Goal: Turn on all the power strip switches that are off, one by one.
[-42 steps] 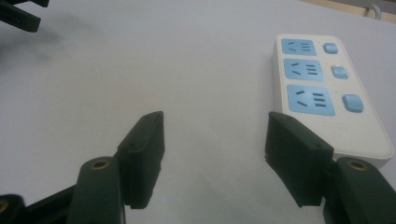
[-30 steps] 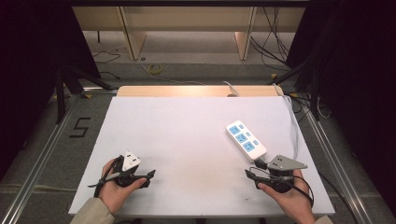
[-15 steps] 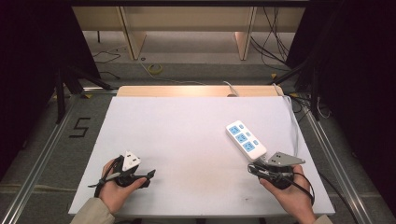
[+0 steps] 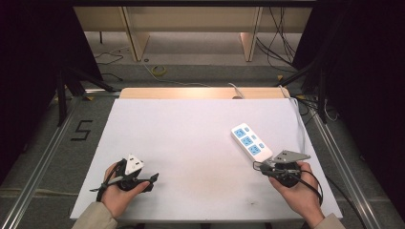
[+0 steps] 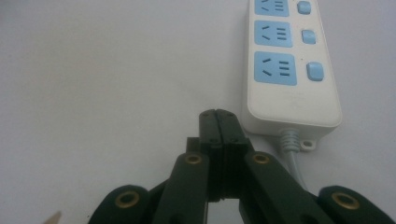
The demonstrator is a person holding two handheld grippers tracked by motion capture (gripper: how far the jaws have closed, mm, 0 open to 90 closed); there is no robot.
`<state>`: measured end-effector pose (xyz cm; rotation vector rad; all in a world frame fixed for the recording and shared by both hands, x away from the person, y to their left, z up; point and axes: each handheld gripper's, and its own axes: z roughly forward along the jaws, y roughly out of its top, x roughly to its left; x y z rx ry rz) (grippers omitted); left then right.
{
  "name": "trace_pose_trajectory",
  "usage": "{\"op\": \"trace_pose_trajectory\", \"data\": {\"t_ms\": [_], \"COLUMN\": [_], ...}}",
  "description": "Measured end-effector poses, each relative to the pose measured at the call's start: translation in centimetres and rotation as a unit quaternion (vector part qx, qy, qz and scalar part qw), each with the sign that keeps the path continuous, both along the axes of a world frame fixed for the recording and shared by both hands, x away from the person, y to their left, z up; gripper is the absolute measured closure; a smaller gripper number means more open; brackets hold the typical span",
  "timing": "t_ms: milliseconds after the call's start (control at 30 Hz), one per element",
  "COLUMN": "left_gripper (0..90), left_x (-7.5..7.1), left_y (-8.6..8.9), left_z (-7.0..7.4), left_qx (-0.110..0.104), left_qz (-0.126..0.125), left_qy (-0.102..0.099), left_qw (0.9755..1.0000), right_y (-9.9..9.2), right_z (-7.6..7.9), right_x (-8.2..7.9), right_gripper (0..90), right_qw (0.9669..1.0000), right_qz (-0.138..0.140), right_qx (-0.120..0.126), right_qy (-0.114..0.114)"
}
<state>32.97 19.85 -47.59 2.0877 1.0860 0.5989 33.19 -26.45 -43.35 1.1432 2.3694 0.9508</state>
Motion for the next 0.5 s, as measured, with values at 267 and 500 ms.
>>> {"op": "trace_pose_trajectory", "data": {"t_ms": [267,500], "left_gripper": [25.8,26.0], "left_x": [0.0,0.0], "left_y": [0.0,0.0], "left_z": [0.0,0.0], "left_qx": [0.001,0.001], "left_qz": [-0.003,-0.002], "left_qy": [0.002,0.000], "left_qw": [1.0000,1.0000], "right_y": [-0.1,0.0], "right_z": [0.8,1.2], "right_x": [1.1,1.8], "right_gripper": [90.0,90.0], "right_qw": [0.9996,0.9992], "right_qz": [-0.002,-0.005], "right_qx": [-0.015,-0.023], "right_qy": [0.022,0.032]}}
